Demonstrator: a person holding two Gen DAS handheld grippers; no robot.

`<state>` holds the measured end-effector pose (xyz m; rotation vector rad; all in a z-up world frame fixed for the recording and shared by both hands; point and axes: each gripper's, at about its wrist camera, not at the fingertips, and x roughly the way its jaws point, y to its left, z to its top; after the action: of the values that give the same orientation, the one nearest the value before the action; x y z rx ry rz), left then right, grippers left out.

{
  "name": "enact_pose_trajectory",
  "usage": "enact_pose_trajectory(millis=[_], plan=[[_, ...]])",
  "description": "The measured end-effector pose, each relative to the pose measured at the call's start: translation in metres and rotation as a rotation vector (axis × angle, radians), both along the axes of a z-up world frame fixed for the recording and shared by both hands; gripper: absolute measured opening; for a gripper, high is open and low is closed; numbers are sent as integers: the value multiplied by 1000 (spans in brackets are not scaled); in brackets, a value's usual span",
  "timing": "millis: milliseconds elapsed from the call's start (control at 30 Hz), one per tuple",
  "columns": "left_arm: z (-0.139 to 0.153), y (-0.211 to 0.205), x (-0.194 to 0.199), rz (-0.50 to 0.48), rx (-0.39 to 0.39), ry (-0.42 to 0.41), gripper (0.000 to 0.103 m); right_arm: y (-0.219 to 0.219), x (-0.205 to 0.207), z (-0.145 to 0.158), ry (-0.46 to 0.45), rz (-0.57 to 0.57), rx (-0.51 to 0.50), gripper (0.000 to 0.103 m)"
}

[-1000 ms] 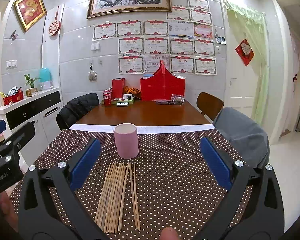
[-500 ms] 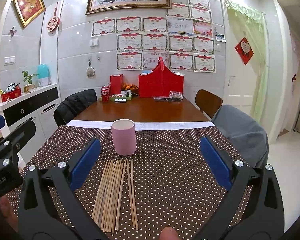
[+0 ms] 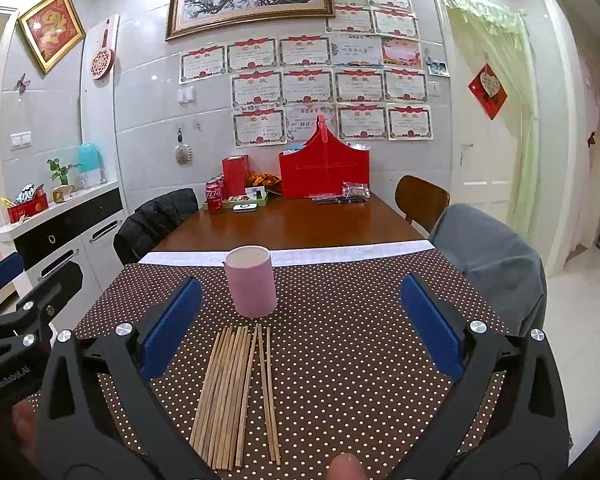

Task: Organize utensils

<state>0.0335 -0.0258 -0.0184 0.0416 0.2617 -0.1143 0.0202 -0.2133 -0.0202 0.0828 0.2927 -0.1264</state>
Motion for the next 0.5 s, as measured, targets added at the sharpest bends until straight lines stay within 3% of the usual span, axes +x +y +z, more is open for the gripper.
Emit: enact_pose_trajectory(millis=[500], plan=[[3, 0, 1, -8, -5, -8, 99, 8, 2, 2, 5, -17, -36, 97]])
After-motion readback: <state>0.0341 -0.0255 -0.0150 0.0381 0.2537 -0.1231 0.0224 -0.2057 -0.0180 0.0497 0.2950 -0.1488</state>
